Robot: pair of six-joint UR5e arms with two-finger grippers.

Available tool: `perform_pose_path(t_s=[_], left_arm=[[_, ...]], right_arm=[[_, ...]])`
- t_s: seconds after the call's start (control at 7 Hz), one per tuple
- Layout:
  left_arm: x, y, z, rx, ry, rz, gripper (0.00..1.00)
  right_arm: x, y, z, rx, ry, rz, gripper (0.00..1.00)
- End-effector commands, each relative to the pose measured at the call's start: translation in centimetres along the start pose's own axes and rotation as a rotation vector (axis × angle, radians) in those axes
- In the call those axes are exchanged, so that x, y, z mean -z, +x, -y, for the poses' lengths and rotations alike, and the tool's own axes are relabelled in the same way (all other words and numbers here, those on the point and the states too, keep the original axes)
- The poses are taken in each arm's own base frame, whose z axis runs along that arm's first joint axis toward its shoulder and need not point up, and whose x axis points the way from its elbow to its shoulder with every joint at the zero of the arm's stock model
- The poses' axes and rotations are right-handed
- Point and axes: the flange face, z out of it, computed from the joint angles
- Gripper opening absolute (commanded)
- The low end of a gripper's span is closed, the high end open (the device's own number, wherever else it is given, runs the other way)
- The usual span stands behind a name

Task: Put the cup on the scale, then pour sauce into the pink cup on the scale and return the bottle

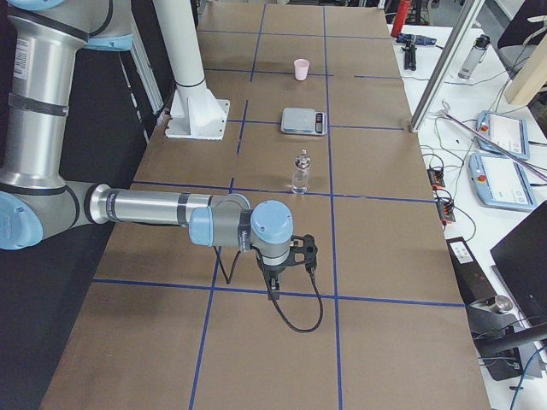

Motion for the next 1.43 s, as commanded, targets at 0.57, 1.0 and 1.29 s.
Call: perform_pose_path(t_s=[0.57, 1.0, 1.29], left_arm=[[-9.6, 17.6, 4.9, 0.286, -0.024, -0.079, 1.0], [-14.9, 29.7, 5.2, 0.586, -0.08, -0.1, 0.63], [-17.3, 35.7, 4.5, 0.692, -0.106, -0.108, 0.52]], right_arm=[[-0.1, -0.2, 0.0, -0.004, 0.001, 0.025, 1.0], [-0.4, -0.2, -0.6, -0.017, -0.003, 0.077, 1.0], [-0.4, -0.3, -0.5, -0.015, -0.002, 0.08, 1.0]])
